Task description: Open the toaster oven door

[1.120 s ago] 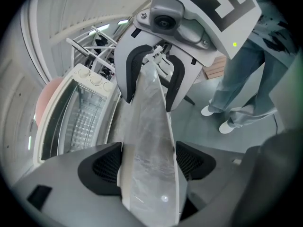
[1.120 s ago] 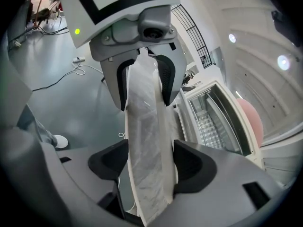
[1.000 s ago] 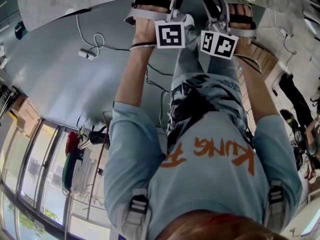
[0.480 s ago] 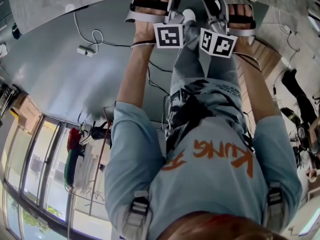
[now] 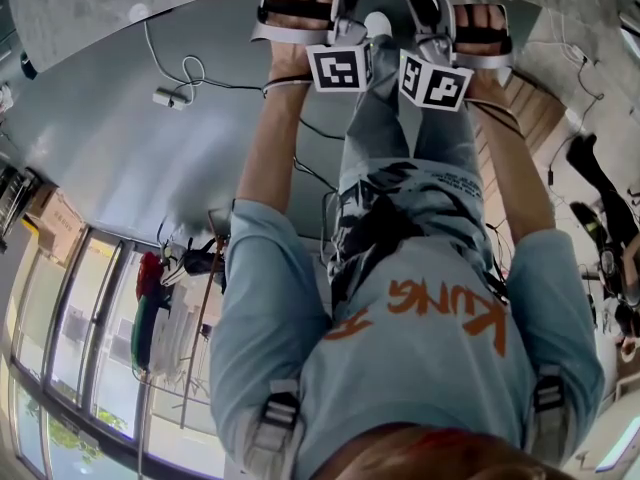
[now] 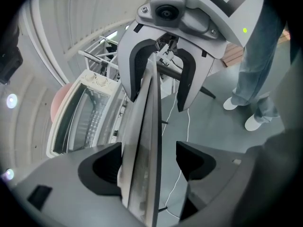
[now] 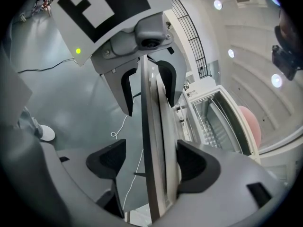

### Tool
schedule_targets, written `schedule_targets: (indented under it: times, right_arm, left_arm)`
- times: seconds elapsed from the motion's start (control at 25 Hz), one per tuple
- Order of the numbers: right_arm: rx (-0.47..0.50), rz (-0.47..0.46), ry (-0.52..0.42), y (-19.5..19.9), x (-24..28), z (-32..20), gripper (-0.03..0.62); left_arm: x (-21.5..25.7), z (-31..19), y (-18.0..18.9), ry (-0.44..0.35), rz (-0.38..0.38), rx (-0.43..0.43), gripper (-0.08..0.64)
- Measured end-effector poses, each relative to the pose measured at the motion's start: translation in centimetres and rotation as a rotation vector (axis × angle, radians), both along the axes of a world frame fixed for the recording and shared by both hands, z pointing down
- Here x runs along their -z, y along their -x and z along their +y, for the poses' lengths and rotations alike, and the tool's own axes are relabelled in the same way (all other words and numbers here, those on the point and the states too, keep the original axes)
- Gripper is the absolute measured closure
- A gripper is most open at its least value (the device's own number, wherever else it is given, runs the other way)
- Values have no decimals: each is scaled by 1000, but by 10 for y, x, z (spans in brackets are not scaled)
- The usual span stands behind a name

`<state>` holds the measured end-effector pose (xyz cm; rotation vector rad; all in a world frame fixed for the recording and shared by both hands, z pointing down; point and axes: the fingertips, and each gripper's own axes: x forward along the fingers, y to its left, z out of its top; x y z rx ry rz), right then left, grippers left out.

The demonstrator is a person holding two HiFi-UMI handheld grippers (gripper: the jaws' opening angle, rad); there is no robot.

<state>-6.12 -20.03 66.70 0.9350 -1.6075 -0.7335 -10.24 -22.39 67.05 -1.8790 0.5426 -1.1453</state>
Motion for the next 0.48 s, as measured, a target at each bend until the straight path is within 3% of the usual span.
schedule_targets:
  times: [0.16, 0.28, 0.48]
  right_arm:
    - [-3, -11, 5, -1, 3, 5, 287]
    - [-6, -38, 2, 1, 12, 10, 333]
    - [8, -71, -11, 0, 38, 24, 385]
  left_arm:
    - [-4, 6, -1, 23, -7, 10, 218]
    - [0, 11, 7, 9, -54, 8, 218]
    - [32, 30, 9, 45, 44, 65, 221]
